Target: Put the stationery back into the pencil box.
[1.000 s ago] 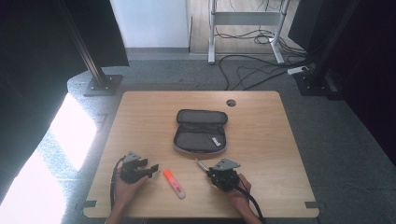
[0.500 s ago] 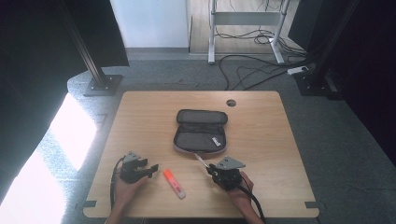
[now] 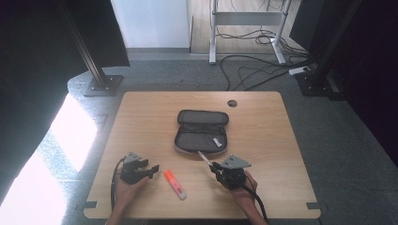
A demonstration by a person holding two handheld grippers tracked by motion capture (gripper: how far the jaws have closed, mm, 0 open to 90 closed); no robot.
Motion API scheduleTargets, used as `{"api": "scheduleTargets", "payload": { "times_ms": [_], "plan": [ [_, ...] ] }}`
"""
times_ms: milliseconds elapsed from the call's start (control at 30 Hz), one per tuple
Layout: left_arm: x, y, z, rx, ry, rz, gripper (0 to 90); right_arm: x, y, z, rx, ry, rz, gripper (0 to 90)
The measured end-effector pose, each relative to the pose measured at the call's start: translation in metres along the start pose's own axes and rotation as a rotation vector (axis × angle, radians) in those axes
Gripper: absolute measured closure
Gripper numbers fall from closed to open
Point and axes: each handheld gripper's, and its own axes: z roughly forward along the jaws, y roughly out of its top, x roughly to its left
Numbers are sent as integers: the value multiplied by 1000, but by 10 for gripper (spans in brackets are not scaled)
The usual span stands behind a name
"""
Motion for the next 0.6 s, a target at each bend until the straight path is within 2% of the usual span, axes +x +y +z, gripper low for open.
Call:
{"api": "scheduleTargets", "payload": {
  "times_ms": [600],
  "plan": [
    [0, 0, 0, 0, 2, -1, 382, -1, 5, -5, -29, -5, -2, 788]
  ]
}}
